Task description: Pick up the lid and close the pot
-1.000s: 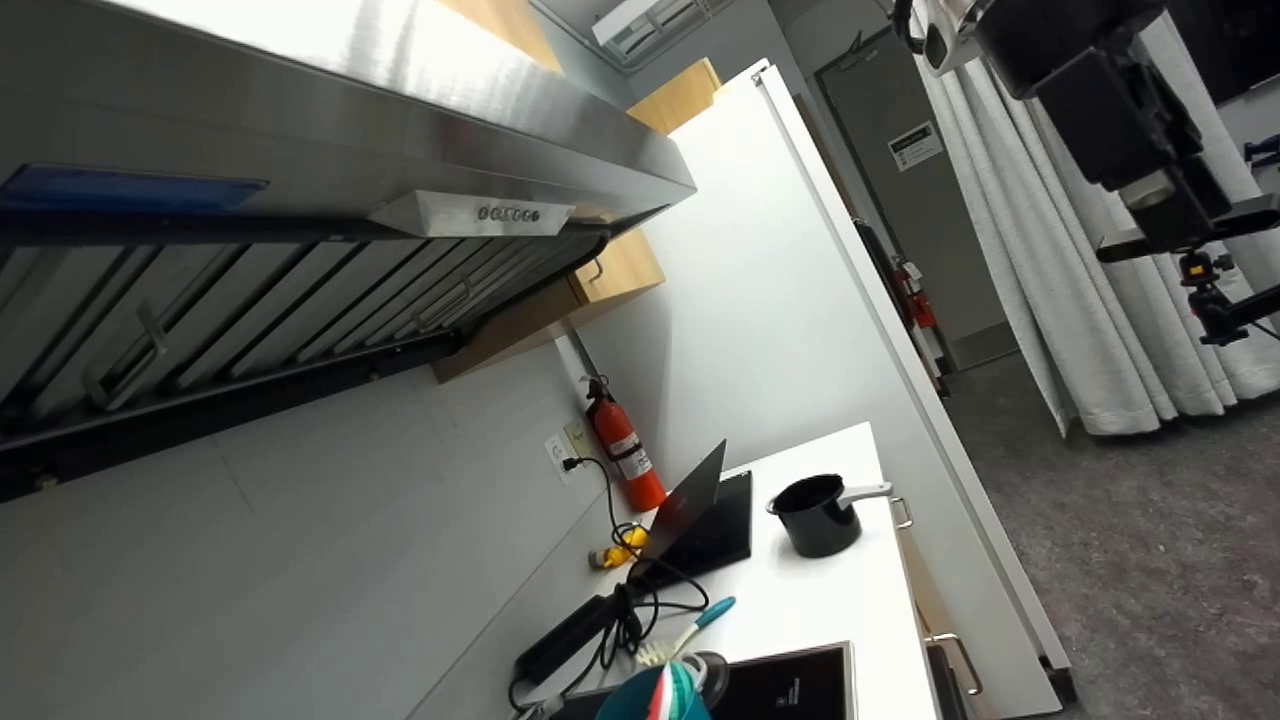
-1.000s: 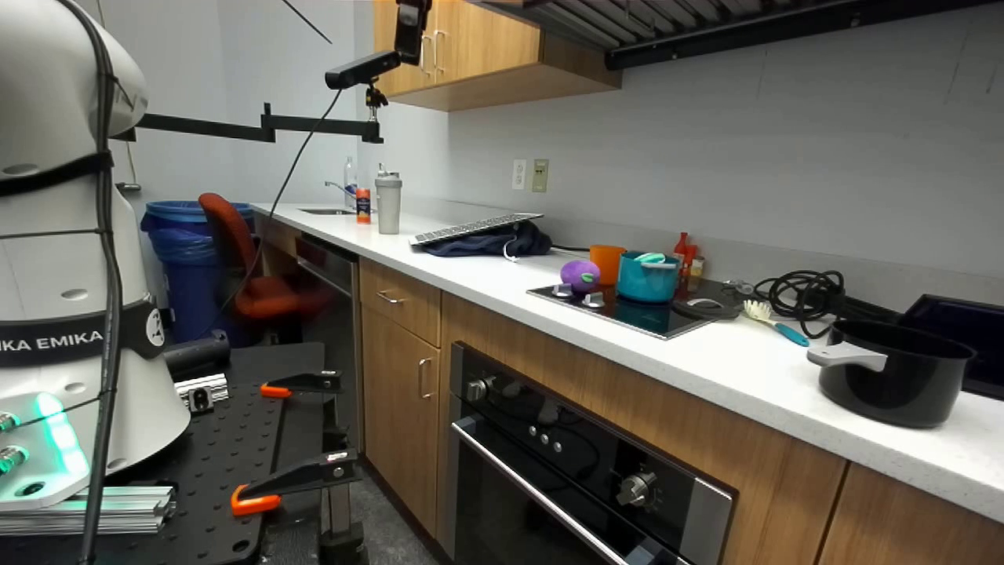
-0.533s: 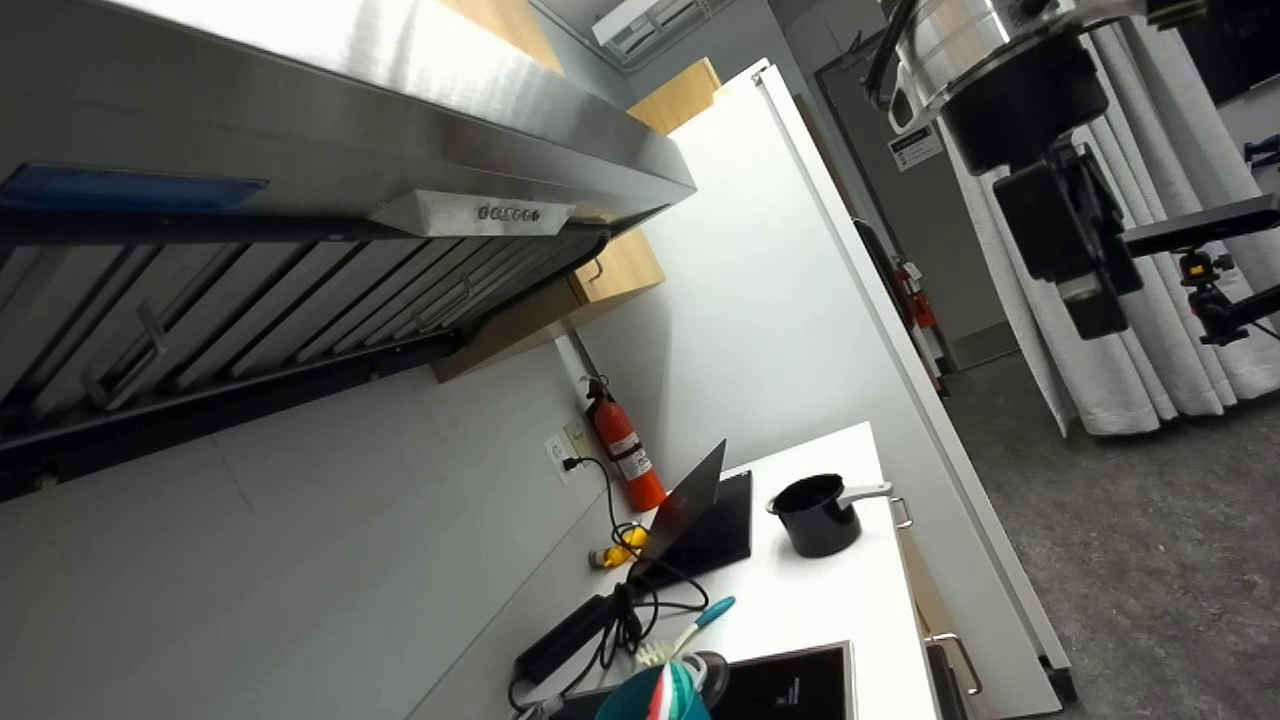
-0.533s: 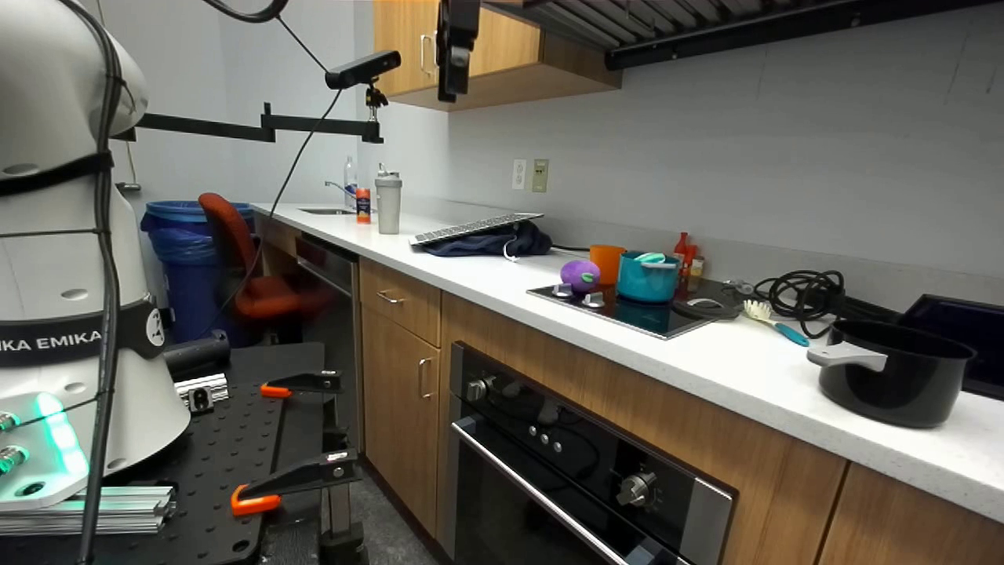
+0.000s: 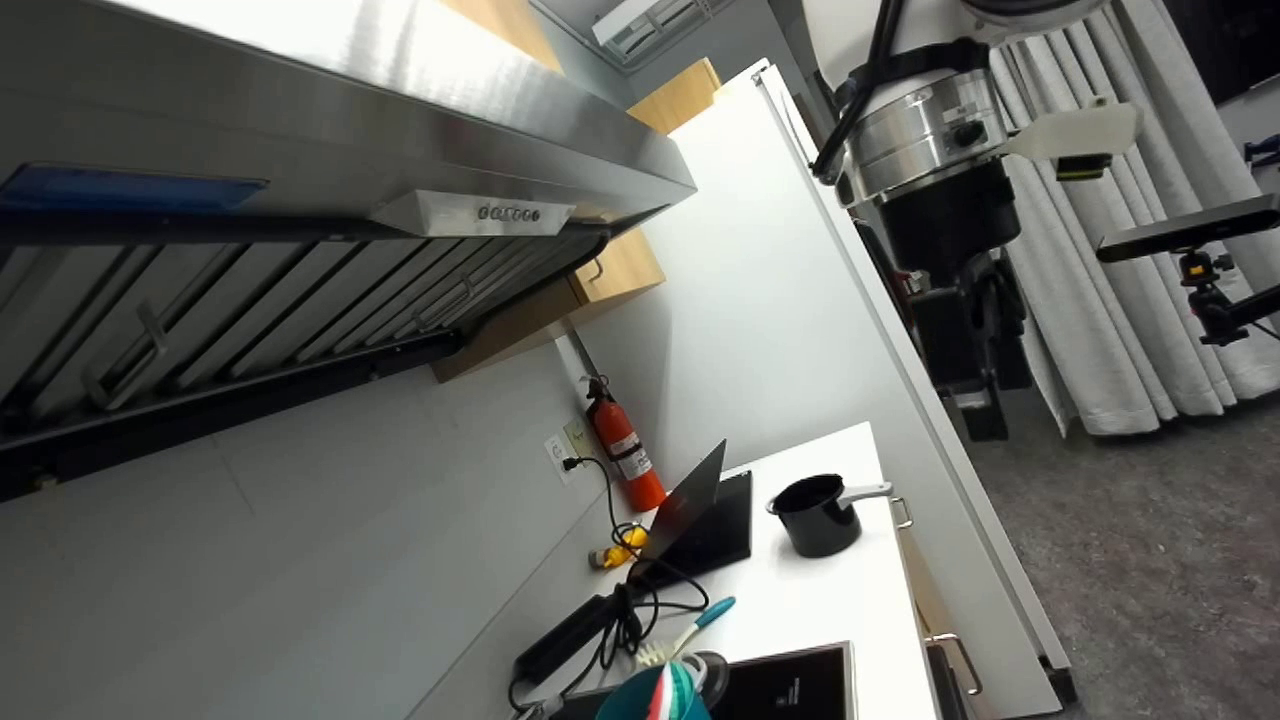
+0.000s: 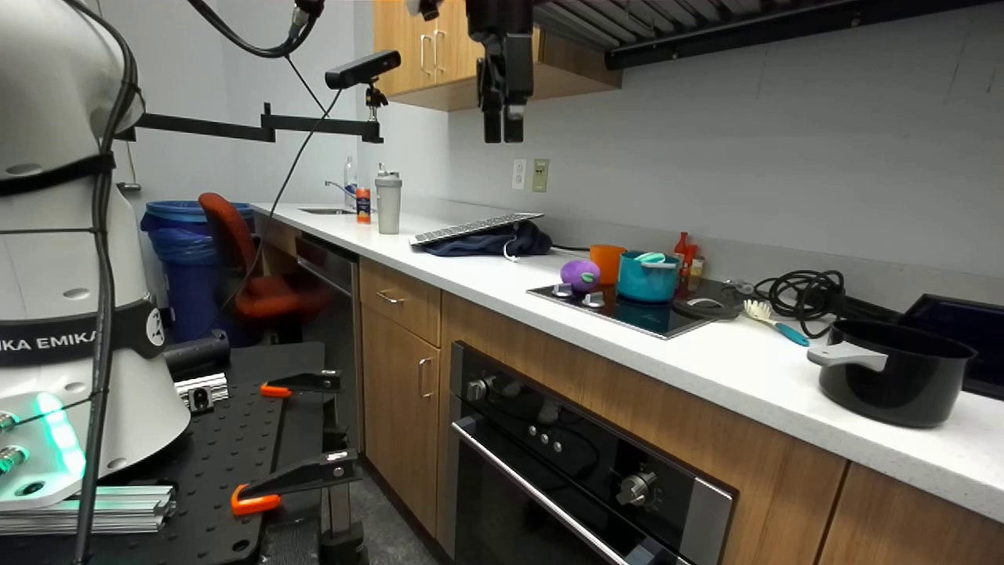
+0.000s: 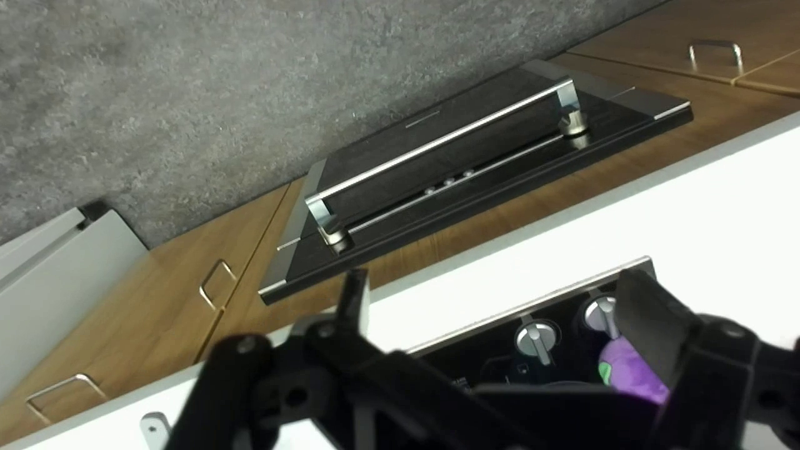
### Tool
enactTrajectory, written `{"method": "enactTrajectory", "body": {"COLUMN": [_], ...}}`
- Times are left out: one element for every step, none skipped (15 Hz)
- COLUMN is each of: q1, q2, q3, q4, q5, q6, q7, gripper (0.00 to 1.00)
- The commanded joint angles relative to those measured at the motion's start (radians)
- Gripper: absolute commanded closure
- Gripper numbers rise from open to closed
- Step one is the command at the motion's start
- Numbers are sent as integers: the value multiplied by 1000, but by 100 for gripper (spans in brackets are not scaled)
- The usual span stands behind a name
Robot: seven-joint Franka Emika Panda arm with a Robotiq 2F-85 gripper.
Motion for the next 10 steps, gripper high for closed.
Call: {"method": "enactTrajectory", "body": {"q1": [24, 26, 28, 30, 30, 31, 31, 32, 36, 37], "q2": [106, 129, 157, 181, 205, 226, 244, 257, 209, 226], "q3": [16, 21, 25, 29, 33, 35, 37, 36, 24, 24], "q4": [55, 65, 79, 92, 107, 121, 138, 150, 99, 114], "q5": [-12, -14, -15, -18, -25, -29, -35, -39, -20, -20], "q6": [123, 156, 188, 219, 250, 270, 283, 288, 269, 275], "q7": [8, 10, 12, 14, 18, 18, 20, 18, 5, 4], "gripper": [0, 0, 0, 0, 0, 0, 0, 0, 0, 0]}}
